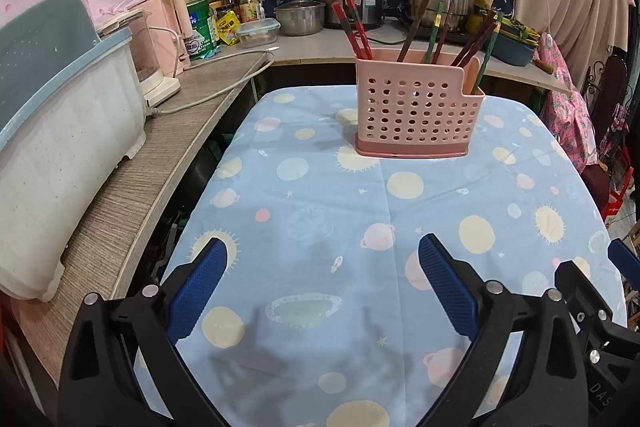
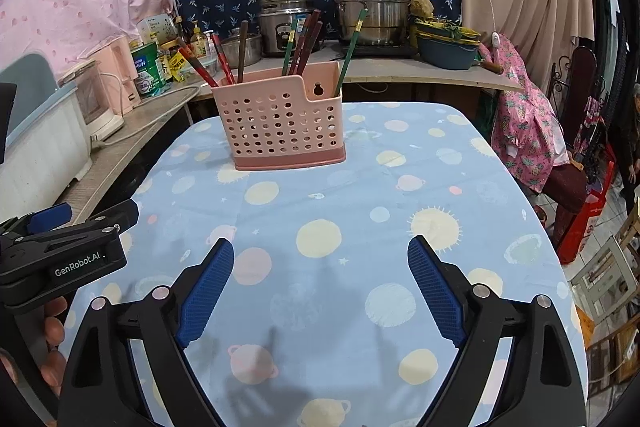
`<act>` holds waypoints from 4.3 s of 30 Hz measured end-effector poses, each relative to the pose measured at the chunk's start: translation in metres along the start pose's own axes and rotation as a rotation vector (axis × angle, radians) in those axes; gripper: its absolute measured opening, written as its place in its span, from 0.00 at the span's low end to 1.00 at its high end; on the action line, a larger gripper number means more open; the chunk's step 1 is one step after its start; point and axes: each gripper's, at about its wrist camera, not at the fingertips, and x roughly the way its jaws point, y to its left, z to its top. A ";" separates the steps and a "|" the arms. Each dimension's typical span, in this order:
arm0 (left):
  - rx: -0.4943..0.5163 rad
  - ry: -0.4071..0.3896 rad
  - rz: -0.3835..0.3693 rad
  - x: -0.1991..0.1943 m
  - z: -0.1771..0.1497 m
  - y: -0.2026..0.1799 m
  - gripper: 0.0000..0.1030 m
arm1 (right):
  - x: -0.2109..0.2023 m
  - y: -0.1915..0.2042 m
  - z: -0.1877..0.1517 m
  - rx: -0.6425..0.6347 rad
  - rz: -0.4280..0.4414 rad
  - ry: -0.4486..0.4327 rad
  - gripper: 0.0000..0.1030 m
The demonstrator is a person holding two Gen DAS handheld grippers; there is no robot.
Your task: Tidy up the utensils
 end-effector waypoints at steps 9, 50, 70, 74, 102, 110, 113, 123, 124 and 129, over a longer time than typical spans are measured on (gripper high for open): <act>0.011 0.026 -0.004 0.005 -0.008 -0.003 0.91 | 0.003 0.003 -0.004 -0.010 -0.013 0.008 0.88; 0.013 0.042 0.002 0.014 -0.009 -0.013 0.92 | 0.019 0.003 -0.005 0.004 -0.009 0.039 0.94; 0.012 0.051 0.008 0.022 -0.008 -0.014 0.92 | 0.024 0.001 -0.004 0.002 -0.011 0.044 0.94; 0.013 0.055 0.010 0.025 -0.006 -0.014 0.92 | 0.023 0.002 -0.004 0.002 -0.012 0.043 0.94; -0.006 0.057 0.024 0.031 -0.003 -0.012 0.92 | 0.027 0.002 -0.002 0.003 -0.011 0.045 0.94; -0.007 0.050 0.027 0.030 -0.003 -0.012 0.92 | 0.028 0.001 -0.002 0.002 -0.011 0.045 0.94; -0.005 0.043 0.031 0.030 -0.001 -0.012 0.92 | 0.028 0.001 -0.002 0.002 -0.010 0.045 0.94; -0.005 0.017 0.045 0.032 0.010 -0.013 0.92 | 0.036 0.004 0.013 -0.006 -0.007 0.032 0.94; -0.006 0.015 0.047 0.033 0.011 -0.013 0.92 | 0.036 0.005 0.014 -0.007 -0.007 0.031 0.94; -0.019 0.001 0.058 0.037 0.020 -0.013 0.92 | 0.042 0.004 0.023 -0.009 -0.009 0.019 0.94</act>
